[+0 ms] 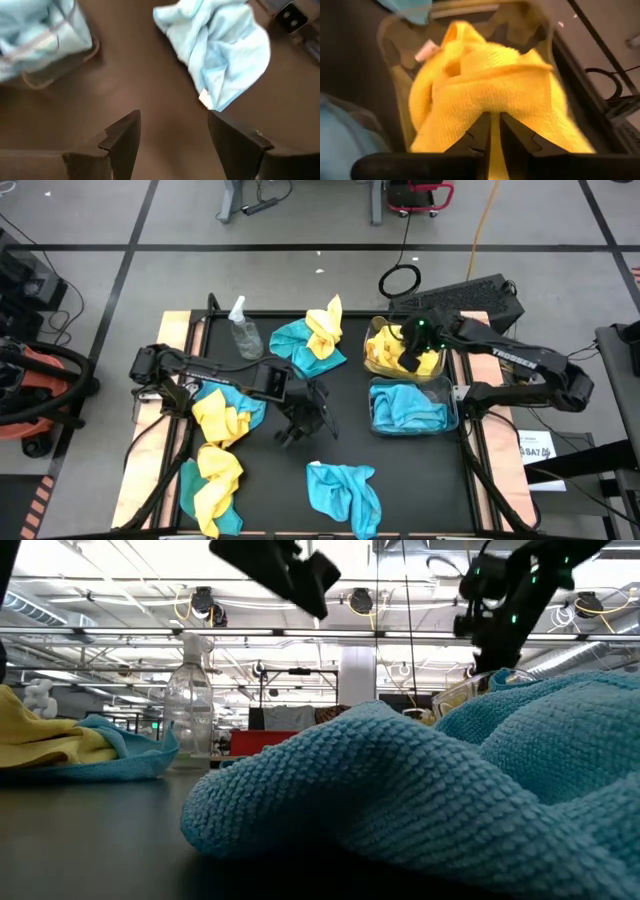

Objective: Sort microfiber towel by color & place in baskets
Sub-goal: Put the yellow microfiber towel into the top transparent bin

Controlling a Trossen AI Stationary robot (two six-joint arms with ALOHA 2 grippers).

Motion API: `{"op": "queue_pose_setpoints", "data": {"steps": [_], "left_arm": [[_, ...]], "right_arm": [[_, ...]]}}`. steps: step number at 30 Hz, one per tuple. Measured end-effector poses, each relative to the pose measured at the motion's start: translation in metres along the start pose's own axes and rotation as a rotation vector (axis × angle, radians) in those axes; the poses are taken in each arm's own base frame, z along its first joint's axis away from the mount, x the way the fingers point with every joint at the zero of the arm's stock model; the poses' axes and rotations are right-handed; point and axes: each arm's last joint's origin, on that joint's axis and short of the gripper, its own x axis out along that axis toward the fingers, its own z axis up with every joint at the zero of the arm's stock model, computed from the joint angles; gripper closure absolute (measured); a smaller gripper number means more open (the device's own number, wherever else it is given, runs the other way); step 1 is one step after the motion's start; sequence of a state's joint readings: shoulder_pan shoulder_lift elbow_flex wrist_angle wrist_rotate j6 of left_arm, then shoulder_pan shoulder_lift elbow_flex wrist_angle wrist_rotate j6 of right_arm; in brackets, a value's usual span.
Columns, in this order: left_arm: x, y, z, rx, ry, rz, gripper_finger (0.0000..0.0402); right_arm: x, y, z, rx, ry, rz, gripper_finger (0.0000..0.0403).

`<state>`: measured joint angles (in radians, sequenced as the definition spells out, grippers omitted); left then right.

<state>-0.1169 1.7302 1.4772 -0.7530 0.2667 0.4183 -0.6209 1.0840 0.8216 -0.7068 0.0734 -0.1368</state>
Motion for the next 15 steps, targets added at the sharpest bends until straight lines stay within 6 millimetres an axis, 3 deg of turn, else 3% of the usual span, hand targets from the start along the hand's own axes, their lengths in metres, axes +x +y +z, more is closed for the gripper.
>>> {"op": "queue_pose_setpoints", "data": {"steps": [9,15], "left_arm": [[0.008,0.017,-0.021,-0.065,0.022,0.023,0.0164],[0.005,0.03,-0.028,-0.096,0.026,0.077,0.0164]], "right_arm": [[0.059,0.009,-0.03,0.012,0.191,0.024,0.0369],[0.071,0.01,-0.032,0.011,0.232,0.028,0.0369]]}}
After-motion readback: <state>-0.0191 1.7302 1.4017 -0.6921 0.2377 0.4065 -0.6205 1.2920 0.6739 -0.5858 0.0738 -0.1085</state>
